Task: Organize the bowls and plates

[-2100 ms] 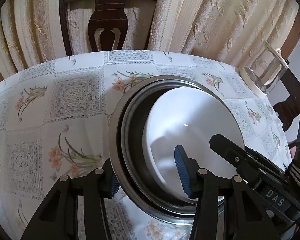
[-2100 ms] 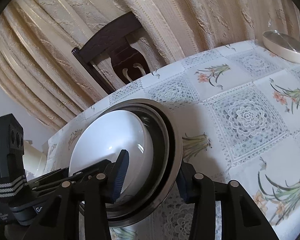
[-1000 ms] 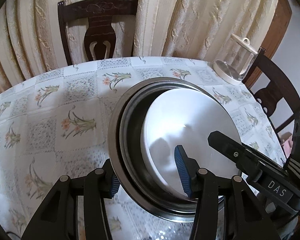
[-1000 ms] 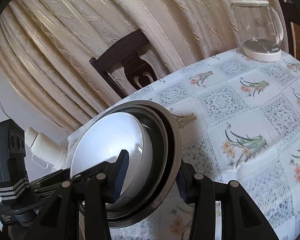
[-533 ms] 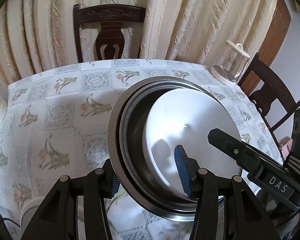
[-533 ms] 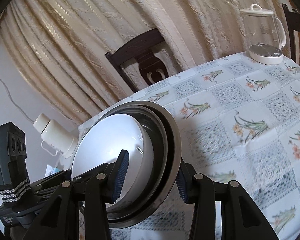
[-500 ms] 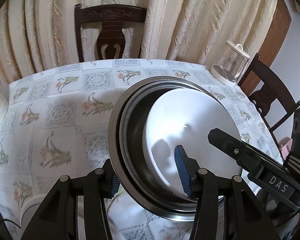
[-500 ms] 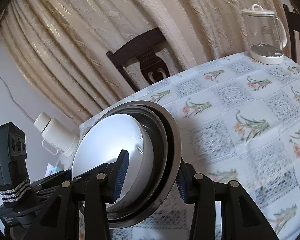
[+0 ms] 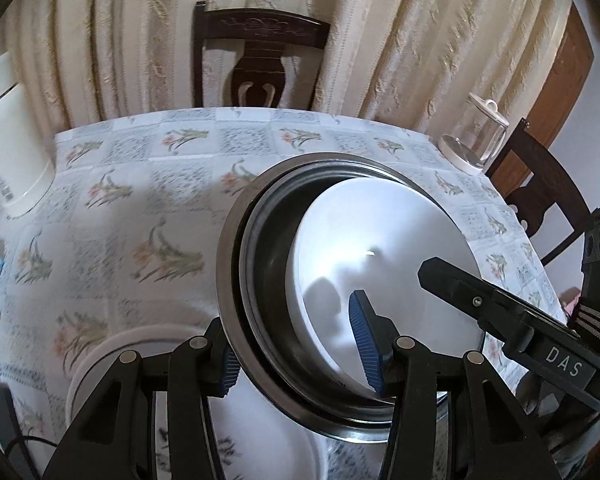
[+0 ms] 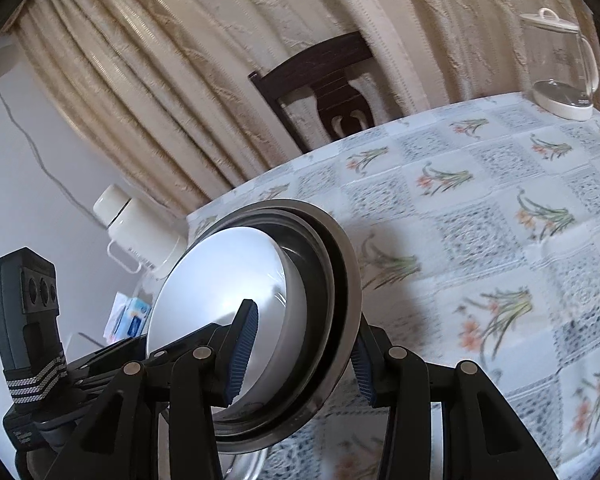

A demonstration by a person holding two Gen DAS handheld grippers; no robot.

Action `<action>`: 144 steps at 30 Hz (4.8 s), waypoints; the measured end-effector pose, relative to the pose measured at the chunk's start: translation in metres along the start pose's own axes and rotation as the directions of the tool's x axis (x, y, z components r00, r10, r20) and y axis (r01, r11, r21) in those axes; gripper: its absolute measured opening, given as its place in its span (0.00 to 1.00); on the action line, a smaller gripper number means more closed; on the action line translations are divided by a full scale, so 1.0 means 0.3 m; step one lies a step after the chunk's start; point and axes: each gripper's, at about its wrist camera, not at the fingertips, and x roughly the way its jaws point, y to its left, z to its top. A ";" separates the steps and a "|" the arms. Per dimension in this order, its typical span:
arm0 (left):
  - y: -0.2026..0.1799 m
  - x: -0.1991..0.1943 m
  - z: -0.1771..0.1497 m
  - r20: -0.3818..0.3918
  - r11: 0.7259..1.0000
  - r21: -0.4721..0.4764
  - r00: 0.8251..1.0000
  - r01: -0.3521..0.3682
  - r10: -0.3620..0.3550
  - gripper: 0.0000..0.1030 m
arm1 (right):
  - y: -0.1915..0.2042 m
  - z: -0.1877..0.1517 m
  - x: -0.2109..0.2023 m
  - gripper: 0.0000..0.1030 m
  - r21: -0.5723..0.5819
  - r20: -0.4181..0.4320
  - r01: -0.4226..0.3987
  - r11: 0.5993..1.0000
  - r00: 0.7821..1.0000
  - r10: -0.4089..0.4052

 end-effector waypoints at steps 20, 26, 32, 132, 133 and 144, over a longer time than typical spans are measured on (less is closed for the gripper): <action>0.250 -0.197 -0.230 0.003 0.989 -0.140 0.998 -0.055 0.056 0.48 | 0.237 -0.176 0.075 0.45 -0.112 -0.143 -0.091 0.990 0.987 0.075; 0.303 -0.207 -0.292 -0.008 0.981 -0.185 0.998 -0.060 0.060 0.48 | 0.263 -0.218 0.096 0.45 -0.127 -0.174 -0.100 0.987 0.982 0.077; 0.332 -0.199 -0.335 -0.022 0.975 -0.212 0.998 -0.058 0.055 0.48 | 0.276 -0.247 0.119 0.45 -0.136 -0.196 -0.091 0.986 0.979 0.063; 0.274 -0.442 -0.502 0.222 0.950 -0.215 0.936 -0.227 0.274 0.66 | 0.289 -0.410 -0.069 0.64 -0.277 -0.021 -0.089 0.957 0.996 0.087; 0.271 -0.445 -0.509 0.230 0.948 -0.213 0.932 -0.234 0.282 0.67 | 0.291 -0.419 -0.072 0.65 -0.284 -0.016 -0.086 0.955 0.996 0.085; 0.219 -0.472 -0.610 0.297 0.917 -0.221 0.872 -0.333 0.388 0.83 | 0.273 -0.470 -0.135 0.91 -0.330 0.046 -0.045 0.943 0.997 0.063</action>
